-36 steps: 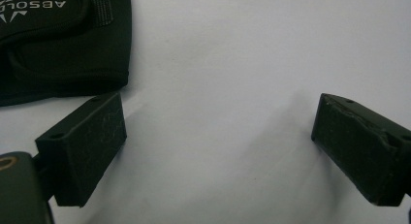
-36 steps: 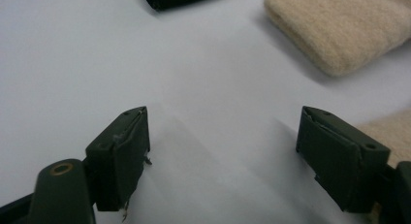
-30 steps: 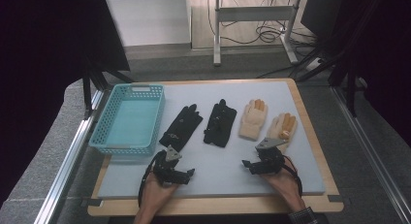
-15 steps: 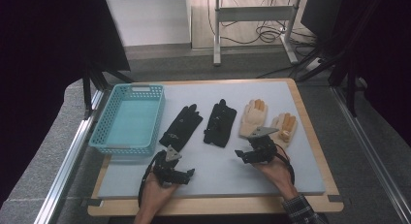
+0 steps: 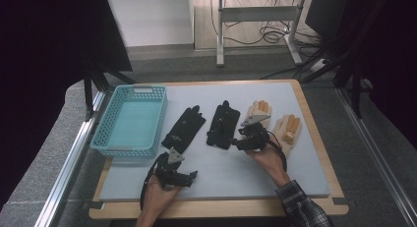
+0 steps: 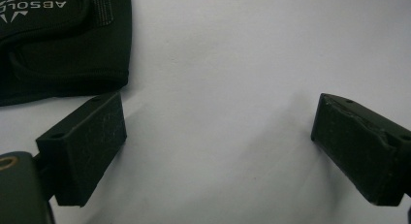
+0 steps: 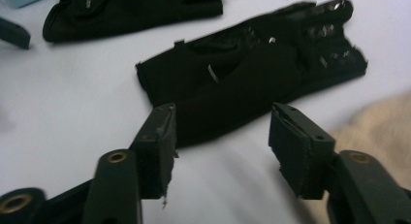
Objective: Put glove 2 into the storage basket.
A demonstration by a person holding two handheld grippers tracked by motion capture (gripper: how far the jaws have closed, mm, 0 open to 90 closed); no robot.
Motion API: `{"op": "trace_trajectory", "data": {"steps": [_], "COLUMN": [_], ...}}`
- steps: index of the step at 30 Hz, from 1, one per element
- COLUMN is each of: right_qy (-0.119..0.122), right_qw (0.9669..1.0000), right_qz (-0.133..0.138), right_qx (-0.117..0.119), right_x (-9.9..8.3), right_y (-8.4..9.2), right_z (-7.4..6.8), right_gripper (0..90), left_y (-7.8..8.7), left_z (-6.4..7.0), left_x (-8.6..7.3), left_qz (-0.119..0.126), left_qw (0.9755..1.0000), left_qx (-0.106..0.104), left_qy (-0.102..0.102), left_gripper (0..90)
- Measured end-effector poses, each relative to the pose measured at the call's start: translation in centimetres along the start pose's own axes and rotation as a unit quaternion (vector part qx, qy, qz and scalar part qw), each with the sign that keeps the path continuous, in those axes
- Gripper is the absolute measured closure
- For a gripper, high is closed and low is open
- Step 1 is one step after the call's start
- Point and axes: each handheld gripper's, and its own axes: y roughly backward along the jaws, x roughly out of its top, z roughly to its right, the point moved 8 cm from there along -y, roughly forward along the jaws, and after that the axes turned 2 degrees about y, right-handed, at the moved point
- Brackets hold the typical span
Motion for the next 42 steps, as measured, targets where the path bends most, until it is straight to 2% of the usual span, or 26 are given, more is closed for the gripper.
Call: {"op": "trace_trajectory", "data": {"steps": [1, 3, 8, 9, 11, 15, 19, 23, 24, 26, 27, 30, 31, 32, 33, 36, 38, 40, 42], "right_qy": [0.006, 0.012, 0.008, 0.005, 0.005, -0.007, -0.021, -0.010, -0.010, -0.021, -0.028, -0.034, -0.031, -0.031, -0.041, -0.050, -0.044, -0.051, -0.046], "right_qw": [1.0000, 0.9999, 0.9999, 0.9999, 0.9999, 0.9995, 0.9984, 0.9967, 0.9969, 0.9971, 0.9970, 0.9972, 0.9971, 0.9971, 0.9970, 0.9969, 0.9970, 0.9974, 0.9980], "right_qz": [0.003, 0.000, -0.007, -0.006, -0.007, -0.019, -0.035, -0.061, -0.062, -0.065, -0.065, -0.060, -0.061, -0.061, -0.061, -0.059, -0.059, -0.048, -0.040], "right_qx": [-0.004, -0.007, -0.008, -0.008, -0.010, -0.026, -0.039, -0.052, -0.048, -0.034, -0.032, -0.029, -0.033, -0.033, -0.024, -0.015, -0.023, -0.019, -0.019], "right_x": [0.7, 1.1, 2.3, 2.6, 3.0, 3.5, 3.5, 3.0, 3.0, 2.9, 2.9, 2.8, 2.7, 2.7, 2.7, 2.7, 2.9, 3.2, 3.7], "right_y": [-0.3, -0.7, -2.0, -2.3, -3.1, -5.1, -7.0, -8.7, -8.9, -8.8, -8.7, -8.4, -8.3, -8.3, -8.1, -7.9, -7.3, -6.6, -5.7], "right_z": [0.3, 0.7, 1.6, 1.7, 1.9, 2.6, 3.5, 4.1, 4.1, 4.1, 4.0, 3.8, 3.8, 3.8, 3.8, 3.9, 3.9, 3.7, 3.3], "right_gripper": [49.2, 52.5, 55.7, 54.2, 45.3, 31.3, 27.7, 27.2, 28.0, 34.6, 40.4, 65.3, 71.0, 71.0, 77.7, 81.0, 82.0, 82.1, 82.2], "left_y": [0.0, 0.0, 0.0, 0.0, 0.0, 0.0, 0.0, 0.0, 0.0, 0.0, 0.0, 0.0, 0.0, 0.0, 0.0, 0.0, 0.0, 0.0, 0.0], "left_z": [0.0, 0.0, 0.0, -0.1, 0.0, 0.0, 0.0, 0.0, 0.0, 0.0, 0.0, 0.0, 0.0, 0.0, 0.0, 0.0, 0.0, 0.0, 0.0], "left_x": [0.0, 0.0, 0.0, 0.0, 0.0, 0.0, 0.0, 0.0, 0.0, 0.0, 0.0, 0.0, 0.0, 0.0, 0.0, 0.0, 0.0, 0.0, 0.0], "left_qz": [0.000, 0.000, -0.001, -0.003, -0.001, 0.000, 0.000, 0.001, 0.001, 0.001, 0.001, 0.001, 0.001, 0.001, 0.001, -0.001, 0.000, 0.000, 0.000], "left_qw": [1.0000, 1.0000, 1.0000, 1.0000, 1.0000, 1.0000, 1.0000, 1.0000, 1.0000, 1.0000, 1.0000, 1.0000, 1.0000, 1.0000, 1.0000, 1.0000, 1.0000, 1.0000, 1.0000], "left_qx": [0.000, 0.000, 0.000, 0.000, 0.000, 0.000, 0.000, 0.000, 0.000, 0.000, 0.000, 0.000, 0.000, 0.000, 0.000, 0.001, 0.001, 0.001, 0.001], "left_qy": [0.000, 0.000, -0.001, -0.003, -0.001, -0.001, 0.000, 0.000, 0.000, 0.000, 0.000, 0.000, 0.000, 0.000, 0.000, -0.001, -0.001, -0.001, -0.001], "left_gripper": [6.0, 6.0, 6.0, 6.0, 6.0, 6.1, 6.1, 6.1, 6.1, 6.1, 6.1, 6.1, 6.1, 6.1, 6.1, 6.1, 6.2, 6.2, 6.2]}}
